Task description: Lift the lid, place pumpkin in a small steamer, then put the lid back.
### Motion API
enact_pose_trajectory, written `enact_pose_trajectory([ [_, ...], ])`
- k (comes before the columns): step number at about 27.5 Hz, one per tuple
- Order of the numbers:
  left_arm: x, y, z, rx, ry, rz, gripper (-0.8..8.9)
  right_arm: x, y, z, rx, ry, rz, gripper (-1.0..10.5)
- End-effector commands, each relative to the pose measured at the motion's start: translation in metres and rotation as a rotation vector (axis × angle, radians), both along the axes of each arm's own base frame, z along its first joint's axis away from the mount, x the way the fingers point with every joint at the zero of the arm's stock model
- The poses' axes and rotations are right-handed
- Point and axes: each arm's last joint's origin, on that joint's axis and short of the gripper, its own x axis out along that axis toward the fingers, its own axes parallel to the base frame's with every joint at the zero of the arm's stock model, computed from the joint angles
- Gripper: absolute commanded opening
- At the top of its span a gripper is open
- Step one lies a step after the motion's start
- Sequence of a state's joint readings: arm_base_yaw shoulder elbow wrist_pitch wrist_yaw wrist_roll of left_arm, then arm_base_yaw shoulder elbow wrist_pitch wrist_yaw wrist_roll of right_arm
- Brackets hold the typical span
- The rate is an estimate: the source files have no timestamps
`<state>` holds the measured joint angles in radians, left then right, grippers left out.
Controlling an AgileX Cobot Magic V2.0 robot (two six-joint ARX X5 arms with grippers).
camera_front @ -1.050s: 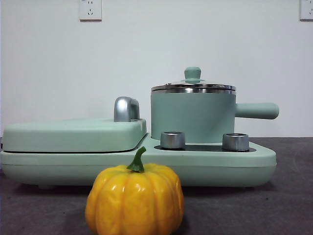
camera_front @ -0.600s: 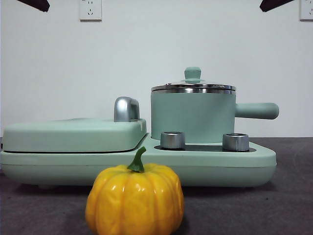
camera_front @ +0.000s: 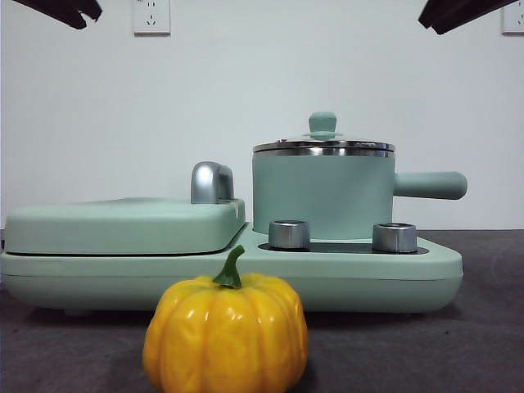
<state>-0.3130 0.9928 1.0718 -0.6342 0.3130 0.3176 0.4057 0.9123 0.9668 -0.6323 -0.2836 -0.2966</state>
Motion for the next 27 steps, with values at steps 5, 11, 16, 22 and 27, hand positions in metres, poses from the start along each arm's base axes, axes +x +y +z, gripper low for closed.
enact_pose_trajectory([
  [5,0.001,-0.005,0.009,-0.003,-0.059,-0.036,2.49,0.001,0.002,0.004,-0.016,-0.028,0.007,2.4],
  [11,0.004,-0.014,0.013,-0.071,-0.082,-0.065,2.49,0.001,0.002,0.005,0.0,-0.021,-0.019,2.4],
  [16,0.016,-0.032,0.009,-0.14,-0.057,-0.112,2.49,0.0,0.001,0.007,0.009,-0.033,-0.02,2.4],
  [22,0.037,-0.064,-0.008,-0.139,-0.042,-0.189,2.49,0.001,0.002,0.009,0.026,-0.054,-0.024,2.4],
  [27,0.054,-0.091,-0.022,-0.183,-0.03,-0.214,2.48,0.002,0.002,0.01,0.036,-0.064,-0.028,2.4],
])
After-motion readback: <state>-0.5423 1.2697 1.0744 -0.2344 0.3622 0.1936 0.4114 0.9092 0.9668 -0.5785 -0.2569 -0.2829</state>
